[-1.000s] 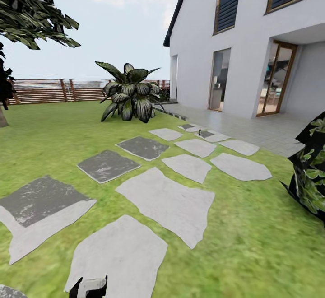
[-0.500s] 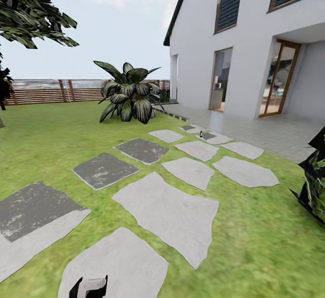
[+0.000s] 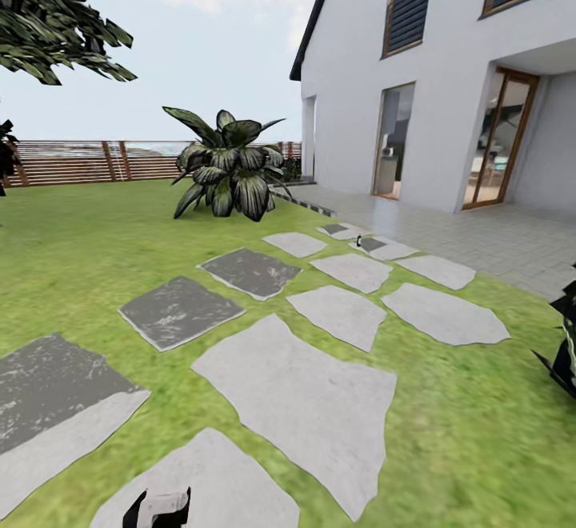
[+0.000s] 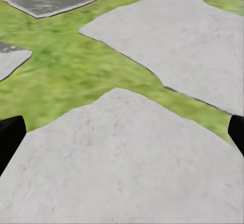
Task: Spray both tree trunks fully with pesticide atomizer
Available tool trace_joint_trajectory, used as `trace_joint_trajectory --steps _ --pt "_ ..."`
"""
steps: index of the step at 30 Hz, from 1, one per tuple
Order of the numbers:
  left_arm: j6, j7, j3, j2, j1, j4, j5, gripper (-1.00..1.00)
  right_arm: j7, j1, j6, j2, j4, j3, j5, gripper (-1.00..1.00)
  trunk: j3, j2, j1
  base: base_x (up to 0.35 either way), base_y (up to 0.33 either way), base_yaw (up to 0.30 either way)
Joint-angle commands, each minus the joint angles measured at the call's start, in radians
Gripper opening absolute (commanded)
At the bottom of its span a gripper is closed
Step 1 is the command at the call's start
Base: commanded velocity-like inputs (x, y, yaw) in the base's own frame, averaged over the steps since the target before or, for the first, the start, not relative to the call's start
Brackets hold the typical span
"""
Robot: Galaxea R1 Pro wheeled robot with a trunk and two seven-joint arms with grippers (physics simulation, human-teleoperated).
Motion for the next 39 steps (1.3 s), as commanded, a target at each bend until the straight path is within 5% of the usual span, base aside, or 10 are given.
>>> trace_joint_trajectory --steps 1,30,39 --pt "-0.003 0.000 0.004 0.000 -0.001 0.001 -0.006 1.00 0.002 0.000 -0.002 0.000 -0.001 -0.001 -0.002 1.00 -0.001 0.000 0.000 0.312 0.000 0.000" --pt "-0.003 0.000 0.004 0.000 0.000 0.001 -0.006 1.00 -0.002 0.000 -0.026 0.007 0.000 0.000 0.001 1.00 -0.001 0.000 0.000 0.310 0.000 0.000" --pt "-0.004 0.000 0.004 0.000 0.000 0.001 -0.006 1.00 -0.002 0.000 -0.026 0.005 0.000 -0.001 -0.003 1.00 0.002 0.000 0.000 0.310 0.000 -0.195"
